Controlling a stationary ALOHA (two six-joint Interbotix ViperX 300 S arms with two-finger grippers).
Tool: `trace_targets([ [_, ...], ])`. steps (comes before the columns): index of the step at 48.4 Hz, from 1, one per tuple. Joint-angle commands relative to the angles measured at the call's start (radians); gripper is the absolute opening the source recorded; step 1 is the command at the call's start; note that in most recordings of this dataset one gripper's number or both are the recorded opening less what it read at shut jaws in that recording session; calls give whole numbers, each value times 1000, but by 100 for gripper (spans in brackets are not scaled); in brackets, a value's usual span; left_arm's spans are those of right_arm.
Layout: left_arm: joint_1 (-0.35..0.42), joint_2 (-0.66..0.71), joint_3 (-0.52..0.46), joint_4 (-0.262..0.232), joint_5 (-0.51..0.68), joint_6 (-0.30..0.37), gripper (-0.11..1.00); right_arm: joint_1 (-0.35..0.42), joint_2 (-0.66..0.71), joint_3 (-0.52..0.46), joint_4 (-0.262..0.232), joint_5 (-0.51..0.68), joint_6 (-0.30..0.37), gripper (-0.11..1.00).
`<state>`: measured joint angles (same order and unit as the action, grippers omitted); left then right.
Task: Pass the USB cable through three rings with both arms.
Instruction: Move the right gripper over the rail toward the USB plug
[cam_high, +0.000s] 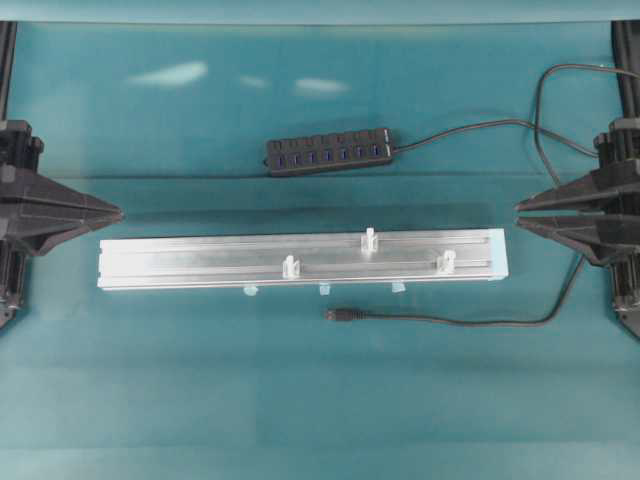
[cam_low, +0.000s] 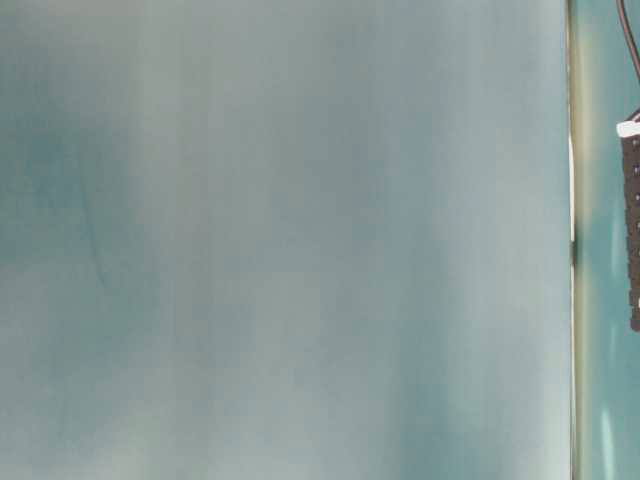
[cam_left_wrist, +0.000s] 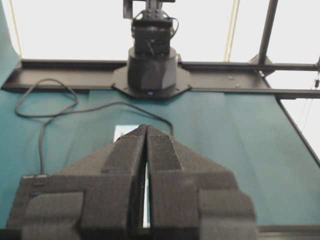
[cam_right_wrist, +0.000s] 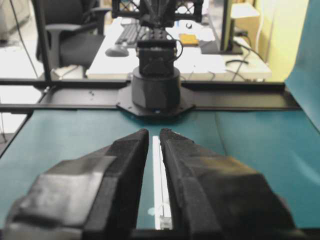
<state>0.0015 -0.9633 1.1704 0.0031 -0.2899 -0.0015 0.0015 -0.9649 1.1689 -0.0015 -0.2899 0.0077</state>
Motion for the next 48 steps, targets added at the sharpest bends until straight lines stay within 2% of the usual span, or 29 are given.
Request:
trace_targets([
  [1,-8,17,-84,6,28,-29,2,0,6,-18,6,-8,6,0],
  [11,-9,54,-186,6,118,-35,2,-2,9,-81,18,127,67,-10],
  [23,9,109,-230,6,206,-54,2,-8,40,-170,18,354,87,-10],
  [31,17,117,-236,8,206,-57,2,-12,92,-219,21,422,89,-5],
  [35,17,118,-235,6,215,-58,2,-11,127,-249,20,433,89,3],
  [39,17,115,-236,6,222,-60,2,-11,163,-267,15,434,83,17],
  [43,17,114,-236,6,227,-74,2,-9,207,-290,14,457,83,37],
  [48,17,112,-236,6,230,-92,2,-9,262,-304,14,517,84,68],
])
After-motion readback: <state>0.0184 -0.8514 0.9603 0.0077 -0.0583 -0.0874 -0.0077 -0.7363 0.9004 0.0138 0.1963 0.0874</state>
